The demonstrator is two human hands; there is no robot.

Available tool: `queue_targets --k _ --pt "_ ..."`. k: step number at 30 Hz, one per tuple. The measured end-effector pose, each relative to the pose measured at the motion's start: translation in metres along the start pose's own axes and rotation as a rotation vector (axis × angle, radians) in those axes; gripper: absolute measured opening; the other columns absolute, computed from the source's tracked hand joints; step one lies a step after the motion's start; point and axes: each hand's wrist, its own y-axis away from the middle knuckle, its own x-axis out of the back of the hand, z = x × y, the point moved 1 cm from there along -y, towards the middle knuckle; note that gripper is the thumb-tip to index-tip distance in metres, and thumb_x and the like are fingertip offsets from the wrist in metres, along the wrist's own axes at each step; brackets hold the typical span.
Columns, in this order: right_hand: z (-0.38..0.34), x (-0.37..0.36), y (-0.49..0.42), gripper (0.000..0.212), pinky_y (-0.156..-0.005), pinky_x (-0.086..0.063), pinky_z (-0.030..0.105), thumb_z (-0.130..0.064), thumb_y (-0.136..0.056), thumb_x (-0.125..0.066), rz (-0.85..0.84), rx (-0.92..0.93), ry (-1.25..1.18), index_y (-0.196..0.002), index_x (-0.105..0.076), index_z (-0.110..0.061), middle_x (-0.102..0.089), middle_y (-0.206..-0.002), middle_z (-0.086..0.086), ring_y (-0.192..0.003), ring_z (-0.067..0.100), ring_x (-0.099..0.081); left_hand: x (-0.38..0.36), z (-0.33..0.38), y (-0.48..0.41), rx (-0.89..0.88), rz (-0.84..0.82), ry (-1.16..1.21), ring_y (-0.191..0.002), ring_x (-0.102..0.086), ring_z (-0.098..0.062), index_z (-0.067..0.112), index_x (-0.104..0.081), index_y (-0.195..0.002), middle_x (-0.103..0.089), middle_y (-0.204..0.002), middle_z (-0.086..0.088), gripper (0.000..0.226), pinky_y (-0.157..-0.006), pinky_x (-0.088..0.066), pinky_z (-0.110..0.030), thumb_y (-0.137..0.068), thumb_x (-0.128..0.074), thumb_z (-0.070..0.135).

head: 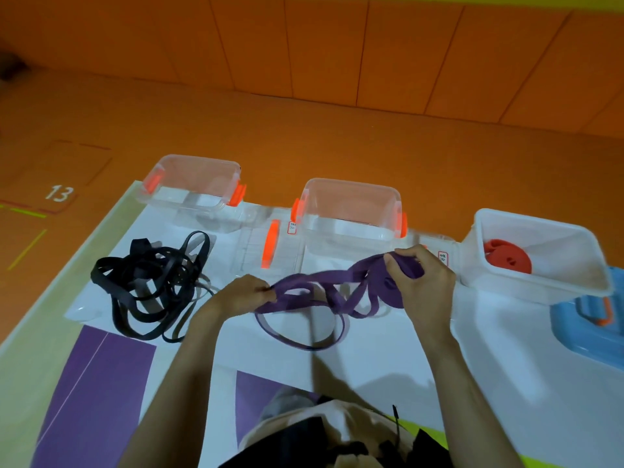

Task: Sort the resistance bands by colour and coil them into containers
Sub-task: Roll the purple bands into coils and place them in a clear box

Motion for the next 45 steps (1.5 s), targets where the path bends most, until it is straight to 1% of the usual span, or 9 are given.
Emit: queue_targets --k 5,9,13,17,25,33,38,41,45 --pt "0.002 0.003 0.006 0.024 -0.076 -0.057 0.016 -0.029 -0.089 -0.085 -0.055 0.02 -0.032 -0.109 -0.073 -0.024 -0.076 -0.101 -0.012 -0.096 0.011 -0.07 -0.029 -0.023 -0.03 0.098 -0.141 -0.352 -0.093 -0.062 -0.026 0.021 -0.062 -0.101 -0.065 -0.101 -0.007 0.009 -0.076 -0.045 -0.031 -0.094 -0.064 0.026" --pt "0.004 0.007 0.012 0.022 -0.076 -0.061 0.023 -0.028 -0.09 -0.085 -0.077 -0.003 -0.064 -0.108 -0.072 -0.029 -0.075 -0.101 -0.016 -0.097 0.01 -0.07 -0.048 0.002 -0.044 -0.03 -0.046 -0.29 -0.141 -0.05 -0.031 0.028 -0.037 -0.16 -0.048 -0.156 -0.006 0.069 -0.115 -0.043 -0.045 -0.096 -0.056 0.01" --pt "0.001 0.012 0.012 0.021 -0.075 -0.058 0.017 -0.028 -0.09 -0.086 -0.047 -0.017 -0.119 -0.104 -0.071 -0.033 -0.073 -0.099 -0.024 -0.096 0.004 -0.069 -0.08 0.065 -0.051 -0.203 -0.12 0.06 -0.142 -0.049 -0.021 0.031 -0.037 -0.161 -0.043 -0.163 0.0 0.064 -0.11 -0.041 -0.031 -0.102 -0.062 0.038" --pt "-0.006 0.02 0.013 0.022 -0.075 -0.059 0.02 -0.028 -0.09 -0.085 -0.016 -0.025 -0.153 -0.102 -0.07 -0.038 -0.073 -0.101 -0.027 -0.096 0.005 -0.07 -0.113 0.085 -0.071 -0.083 -0.228 -0.18 -0.147 -0.045 -0.032 0.022 -0.042 -0.156 -0.045 -0.161 -0.004 0.092 -0.115 -0.043 -0.047 -0.084 -0.075 0.069" --pt "-0.012 0.037 0.016 0.022 -0.077 -0.064 0.031 -0.029 -0.089 -0.087 0.04 -0.078 -0.232 -0.103 -0.072 -0.036 -0.074 -0.1 -0.025 -0.097 0.008 -0.072 -0.156 0.08 -0.081 -0.22 0.12 -0.599 -0.164 0.0 -0.03 0.028 -0.019 -0.167 -0.003 -0.178 -0.001 0.1 -0.125 -0.005 -0.071 -0.09 -0.062 0.074" --pt "-0.011 0.045 0.014 0.016 -0.076 -0.064 0.032 -0.03 -0.09 -0.086 0.089 -0.139 -0.351 -0.101 -0.075 -0.026 -0.076 -0.095 -0.013 -0.094 0.016 -0.073 -0.165 0.08 -0.081 -0.176 0.238 -0.523 -0.135 -0.054 -0.029 0.035 -0.065 -0.13 -0.07 -0.128 0.005 0.041 -0.123 -0.02 -0.067 -0.097 -0.061 0.057" --pt "-0.008 0.047 0.01 0.018 -0.076 -0.061 0.024 -0.03 -0.089 -0.086 0.109 -0.148 -0.362 -0.103 -0.076 -0.025 -0.076 -0.097 -0.012 -0.096 0.016 -0.073 -0.163 0.067 -0.08 -0.368 0.221 -0.387 -0.105 -0.071 -0.028 0.017 -0.065 -0.116 -0.078 -0.104 -0.001 0.02 -0.115 -0.041 -0.05 -0.105 -0.059 0.032" --pt "-0.002 0.047 0.008 0.019 -0.076 -0.061 0.023 -0.029 -0.09 -0.086 0.128 -0.157 -0.327 -0.105 -0.076 -0.027 -0.076 -0.098 -0.012 -0.096 0.014 -0.073 -0.151 0.056 -0.077 -0.44 0.145 -0.111 -0.086 -0.072 -0.028 0.009 -0.061 -0.103 -0.077 -0.092 -0.006 0.013 -0.089 -0.058 -0.046 -0.101 -0.068 0.02" --pt "0.007 0.043 0.005 0.016 -0.075 -0.06 0.021 -0.029 -0.09 -0.085 0.163 -0.167 -0.263 -0.101 -0.074 -0.032 -0.076 -0.093 -0.018 -0.09 0.008 -0.073 -0.127 0.035 -0.067 -0.442 0.094 0.156 -0.071 -0.06 -0.031 0.011 -0.053 -0.09 -0.064 -0.078 -0.013 0.022 -0.068 -0.05 -0.04 -0.099 -0.072 0.015"
